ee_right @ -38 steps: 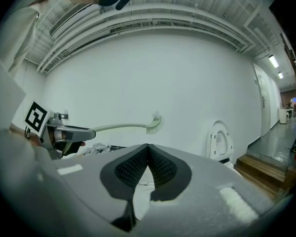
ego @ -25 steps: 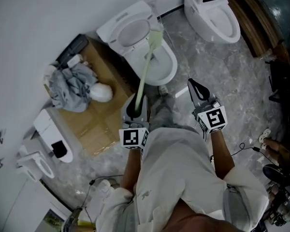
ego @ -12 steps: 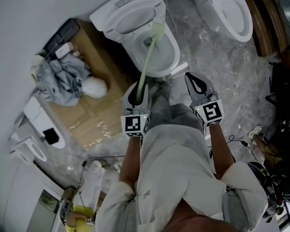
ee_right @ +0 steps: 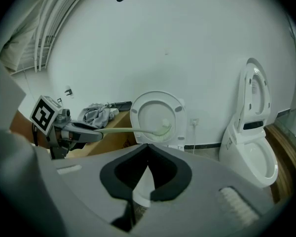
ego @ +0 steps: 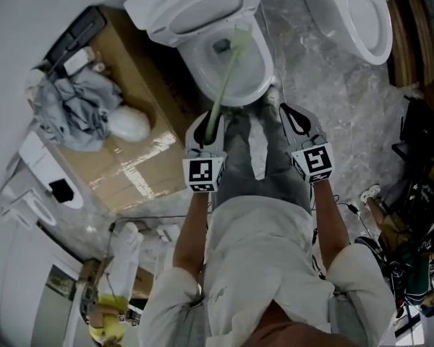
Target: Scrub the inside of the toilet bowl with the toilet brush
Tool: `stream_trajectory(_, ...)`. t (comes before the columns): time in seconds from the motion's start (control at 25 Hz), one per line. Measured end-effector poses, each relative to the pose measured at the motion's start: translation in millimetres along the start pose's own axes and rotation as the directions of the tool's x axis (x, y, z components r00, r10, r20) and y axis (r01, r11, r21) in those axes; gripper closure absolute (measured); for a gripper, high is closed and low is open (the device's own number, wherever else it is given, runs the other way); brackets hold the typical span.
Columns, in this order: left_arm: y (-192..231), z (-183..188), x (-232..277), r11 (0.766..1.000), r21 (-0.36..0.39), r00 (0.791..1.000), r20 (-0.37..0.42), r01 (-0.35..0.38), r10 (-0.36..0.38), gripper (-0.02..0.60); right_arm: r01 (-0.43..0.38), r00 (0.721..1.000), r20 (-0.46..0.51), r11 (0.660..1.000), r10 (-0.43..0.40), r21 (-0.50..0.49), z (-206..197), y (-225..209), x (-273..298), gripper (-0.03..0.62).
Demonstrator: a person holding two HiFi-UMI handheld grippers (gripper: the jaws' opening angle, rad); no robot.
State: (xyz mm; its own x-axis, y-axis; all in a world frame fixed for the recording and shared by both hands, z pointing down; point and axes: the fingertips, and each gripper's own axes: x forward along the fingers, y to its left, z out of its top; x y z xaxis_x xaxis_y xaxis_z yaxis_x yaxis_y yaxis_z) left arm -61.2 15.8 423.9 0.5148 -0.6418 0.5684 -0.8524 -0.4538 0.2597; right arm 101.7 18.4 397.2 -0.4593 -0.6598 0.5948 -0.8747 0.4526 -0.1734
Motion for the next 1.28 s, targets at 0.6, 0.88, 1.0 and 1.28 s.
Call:
stream_trajectory(0.6, 8, -106, 52, 0.995, -0.052, 0.983, -0.168, -0.084, 0.075, 0.466, -0.137, 0.982, -0.136, 0.990, 0.133, -0.023, -86, -22, 59, 0.591)
stream_trajectory(0.88, 4, -157, 73, 0.985, -0.119, 0.959, -0.269, -0.127, 0.091, 0.466, -0.182, 0.965, -0.191, 0.983, 0.178, 0.000, -125, -28, 74, 0.591)
stream_trajectory(1.0, 3, -176, 82, 0.980, -0.147, 0.951, -0.297, -0.134, 0.086, 0.466, -0.189, 0.961, -0.202, 0.982, 0.187, 0.005, -136, -32, 81, 0.591)
stream_trajectory(1.28, 2, -217, 100, 0.963, -0.215, 0.930, -0.359, -0.161, 0.076, 0.466, -0.198, 0.955, -0.221, 0.980, 0.196, 0.009, -154, -43, 94, 0.591)
